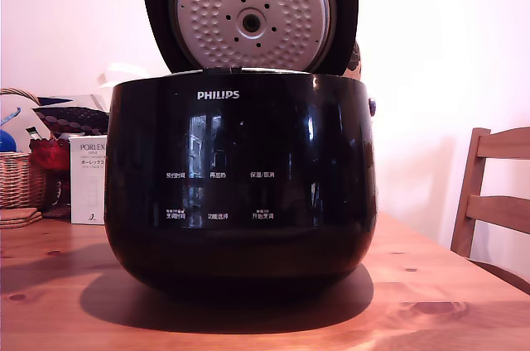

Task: Close the rice cooker by pressing the lid down with medium force

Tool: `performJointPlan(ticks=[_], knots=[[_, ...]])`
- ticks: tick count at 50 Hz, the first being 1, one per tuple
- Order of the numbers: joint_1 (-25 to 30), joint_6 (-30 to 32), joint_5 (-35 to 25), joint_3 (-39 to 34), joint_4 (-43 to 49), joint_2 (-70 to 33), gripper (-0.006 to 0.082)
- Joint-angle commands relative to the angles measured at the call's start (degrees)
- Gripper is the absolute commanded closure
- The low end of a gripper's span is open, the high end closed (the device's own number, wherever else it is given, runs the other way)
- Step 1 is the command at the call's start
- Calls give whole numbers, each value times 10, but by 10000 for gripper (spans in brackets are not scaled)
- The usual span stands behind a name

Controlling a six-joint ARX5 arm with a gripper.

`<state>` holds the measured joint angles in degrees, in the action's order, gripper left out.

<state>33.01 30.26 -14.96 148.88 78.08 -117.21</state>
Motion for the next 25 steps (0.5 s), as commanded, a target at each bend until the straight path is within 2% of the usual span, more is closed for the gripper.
performJointPlan(ticks=[1, 25], knots=[[4, -10, -1, -10, 3, -1, 791], [4, -30, 0, -57, 4, 0, 791]])
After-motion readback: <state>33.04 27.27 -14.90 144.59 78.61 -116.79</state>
